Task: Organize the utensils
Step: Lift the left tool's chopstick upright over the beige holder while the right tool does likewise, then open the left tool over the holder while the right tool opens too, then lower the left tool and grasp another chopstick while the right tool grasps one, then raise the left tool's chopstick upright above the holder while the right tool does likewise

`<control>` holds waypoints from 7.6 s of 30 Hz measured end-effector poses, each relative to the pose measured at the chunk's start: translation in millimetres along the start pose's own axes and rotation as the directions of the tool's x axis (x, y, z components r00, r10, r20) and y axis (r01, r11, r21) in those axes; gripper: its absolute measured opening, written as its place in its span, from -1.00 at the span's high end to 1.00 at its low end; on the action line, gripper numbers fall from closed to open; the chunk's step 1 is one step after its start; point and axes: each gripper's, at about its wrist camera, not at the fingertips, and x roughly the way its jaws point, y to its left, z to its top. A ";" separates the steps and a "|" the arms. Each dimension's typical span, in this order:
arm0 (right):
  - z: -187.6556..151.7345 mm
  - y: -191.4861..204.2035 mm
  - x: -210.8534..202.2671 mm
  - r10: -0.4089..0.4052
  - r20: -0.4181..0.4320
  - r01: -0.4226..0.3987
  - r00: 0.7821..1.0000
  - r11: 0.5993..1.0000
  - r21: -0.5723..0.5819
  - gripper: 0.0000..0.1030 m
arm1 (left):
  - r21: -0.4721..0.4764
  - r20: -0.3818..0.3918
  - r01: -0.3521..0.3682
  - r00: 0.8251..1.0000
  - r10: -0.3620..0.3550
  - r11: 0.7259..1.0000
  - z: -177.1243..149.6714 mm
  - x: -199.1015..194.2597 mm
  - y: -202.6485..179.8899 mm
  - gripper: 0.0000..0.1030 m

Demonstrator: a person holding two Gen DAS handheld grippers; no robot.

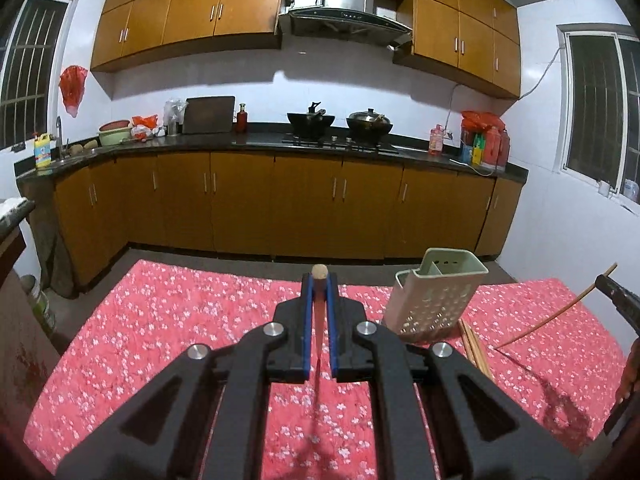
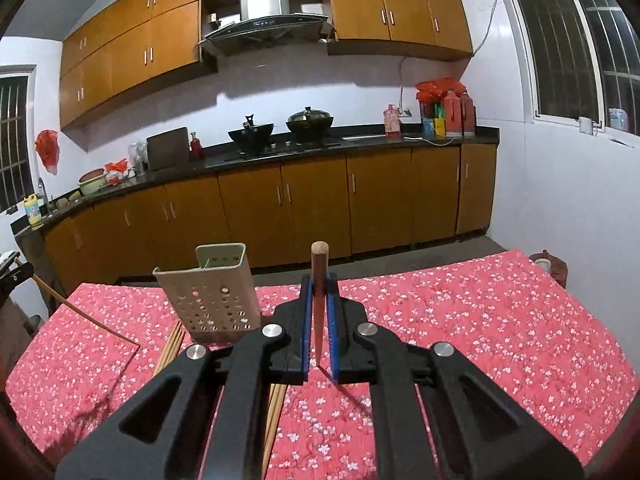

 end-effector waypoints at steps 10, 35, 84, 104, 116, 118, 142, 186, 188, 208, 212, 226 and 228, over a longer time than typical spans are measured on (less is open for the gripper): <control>76.1 5.0 -16.0 0.042 0.166 -0.046 0.985 0.999 0.018 0.85 | -0.010 0.104 0.031 0.994 -0.029 0.999 70.3 -12.0 0.7 0.86; 87.9 61.0 38.6 0.237 0.054 -0.237 0.970 0.971 -0.006 0.85 | 0.016 0.057 0.276 0.959 -0.277 0.961 99.2 26.4 -86.3 0.86; -136.5 26.7 85.8 0.132 -0.516 -0.105 0.846 0.991 0.082 0.63 | -0.081 -0.341 0.037 0.938 -0.063 0.996 -101.8 68.3 -22.3 0.50; -145.1 21.0 99.6 0.027 -0.510 -0.021 0.860 1.000 0.017 0.85 | -0.061 -0.472 0.158 0.866 -0.168 0.986 -146.1 86.3 -54.5 0.57; -144.4 23.4 99.8 0.021 -0.507 -0.024 0.862 1.000 -0.001 0.85 | 0.013 -0.515 0.118 0.852 -0.095 0.993 -160.8 99.0 -67.9 0.69; -143.8 23.0 98.8 0.021 -0.510 -0.027 0.860 1.000 -0.004 0.85 | 0.026 -0.513 0.113 0.854 -0.083 0.993 -160.1 99.4 -69.5 0.70; -128.9 3.2 137.4 -0.011 -0.473 0.008 0.881 1.000 -0.009 0.85 | 0.004 -0.462 -0.010 0.887 0.010 1.000 -141.3 139.8 -4.9 0.85; -100.0 -17.6 71.1 0.022 -0.349 -0.004 0.937 0.999 0.052 0.85 | 0.053 -0.436 -0.007 0.900 0.029 0.999 -122.2 95.9 -6.7 0.86; -94.6 -19.0 67.9 0.023 -0.329 -0.003 0.944 0.998 0.062 0.85 | 0.046 -0.411 -0.004 0.911 0.023 0.999 -112.0 88.1 -5.7 0.86; -48.1 -15.5 32.2 0.028 -0.131 -0.019 0.991 0.997 0.068 0.86 | -0.016 -0.152 0.054 0.987 -0.056 0.998 -32.7 29.1 -12.3 0.86; -44.8 -14.6 30.3 0.029 -0.119 -0.022 0.992 0.998 0.066 0.85 | -0.023 -0.135 0.051 0.989 -0.054 0.998 -26.0 26.7 -11.1 0.86; 14.2 3.1 3.3 0.124 -0.025 -0.123 0.992 0.991 0.044 0.86 | 0.042 -0.036 0.149 0.988 -0.147 0.988 24.4 -2.3 -40.1 0.86; 28.0 10.9 -5.2 0.172 0.002 -0.172 0.985 0.984 0.039 0.86 | 0.052 -0.025 0.174 0.985 -0.173 0.983 31.2 -6.1 -47.2 0.86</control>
